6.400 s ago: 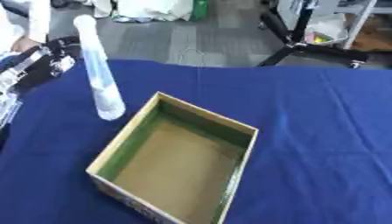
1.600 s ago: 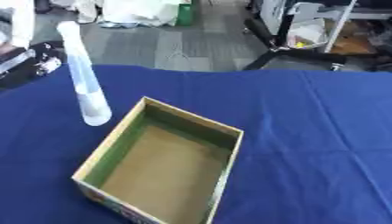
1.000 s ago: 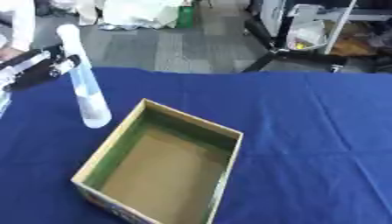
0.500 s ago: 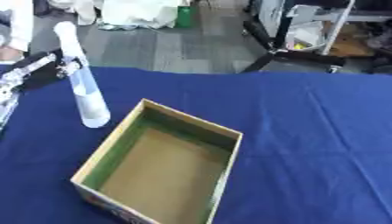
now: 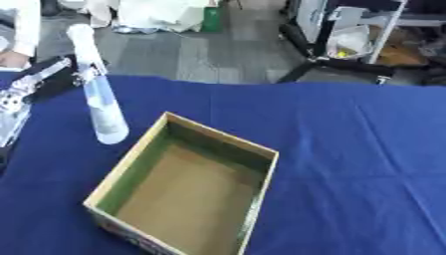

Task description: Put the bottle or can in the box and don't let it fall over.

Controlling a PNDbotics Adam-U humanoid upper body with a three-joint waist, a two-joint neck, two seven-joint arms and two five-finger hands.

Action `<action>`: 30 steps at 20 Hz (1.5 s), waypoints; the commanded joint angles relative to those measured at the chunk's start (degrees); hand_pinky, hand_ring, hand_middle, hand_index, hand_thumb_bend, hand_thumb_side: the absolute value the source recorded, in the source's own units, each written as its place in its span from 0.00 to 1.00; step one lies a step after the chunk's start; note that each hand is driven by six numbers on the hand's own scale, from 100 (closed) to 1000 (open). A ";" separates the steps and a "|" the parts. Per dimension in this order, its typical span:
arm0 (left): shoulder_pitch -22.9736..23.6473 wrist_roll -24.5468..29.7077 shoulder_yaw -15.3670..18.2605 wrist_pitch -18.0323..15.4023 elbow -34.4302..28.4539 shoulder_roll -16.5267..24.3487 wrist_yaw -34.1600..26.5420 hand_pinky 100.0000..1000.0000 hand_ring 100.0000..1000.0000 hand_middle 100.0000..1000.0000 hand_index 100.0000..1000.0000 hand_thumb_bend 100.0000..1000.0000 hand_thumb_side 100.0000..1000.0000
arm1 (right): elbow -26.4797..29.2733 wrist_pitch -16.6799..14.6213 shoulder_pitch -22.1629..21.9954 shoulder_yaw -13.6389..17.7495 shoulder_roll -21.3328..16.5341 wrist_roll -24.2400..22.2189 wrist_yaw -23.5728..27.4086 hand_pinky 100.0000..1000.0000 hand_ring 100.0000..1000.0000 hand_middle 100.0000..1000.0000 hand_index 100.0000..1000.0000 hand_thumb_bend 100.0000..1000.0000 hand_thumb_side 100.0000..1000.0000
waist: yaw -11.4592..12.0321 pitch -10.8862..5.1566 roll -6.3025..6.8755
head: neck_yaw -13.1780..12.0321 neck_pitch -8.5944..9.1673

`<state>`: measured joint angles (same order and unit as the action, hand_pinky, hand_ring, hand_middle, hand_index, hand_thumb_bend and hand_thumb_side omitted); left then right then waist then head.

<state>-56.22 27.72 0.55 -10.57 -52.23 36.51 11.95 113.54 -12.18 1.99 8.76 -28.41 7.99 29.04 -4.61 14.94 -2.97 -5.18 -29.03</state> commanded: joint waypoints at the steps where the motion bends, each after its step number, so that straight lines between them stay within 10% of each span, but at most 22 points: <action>1: -1.40 1.20 -0.12 -0.62 -1.83 0.70 -1.53 1.00 0.84 0.80 0.78 0.00 0.72 | 1.05 0.06 0.34 0.34 -0.80 -0.08 -0.30 0.96 1.00 1.00 1.00 0.00 0.47 | -0.11 -0.96 0.18 | -0.01 0.76; 15: -0.46 6.96 -0.96 -2.13 -3.31 -0.49 -2.55 1.00 0.93 0.88 0.83 0.00 0.68 | 1.05 0.50 0.48 0.30 -0.35 -0.10 -0.50 0.96 1.00 1.00 1.00 0.00 0.47 | -0.51 -0.78 0.08 | 0.19 0.73; 30: 0.66 4.75 -0.33 -0.49 -1.40 -1.35 0.71 1.00 0.77 0.77 0.76 0.00 0.42 | 1.05 0.68 0.58 0.23 -0.02 -0.26 -0.71 0.96 1.00 1.00 1.00 0.00 0.47 | -0.60 -0.56 -0.02 | 0.41 0.62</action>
<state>-54.78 32.90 -0.41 -11.32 -53.25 34.19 12.21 113.54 -11.46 2.24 8.74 -27.45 7.74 28.68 -5.20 15.20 -3.02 -4.88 -29.03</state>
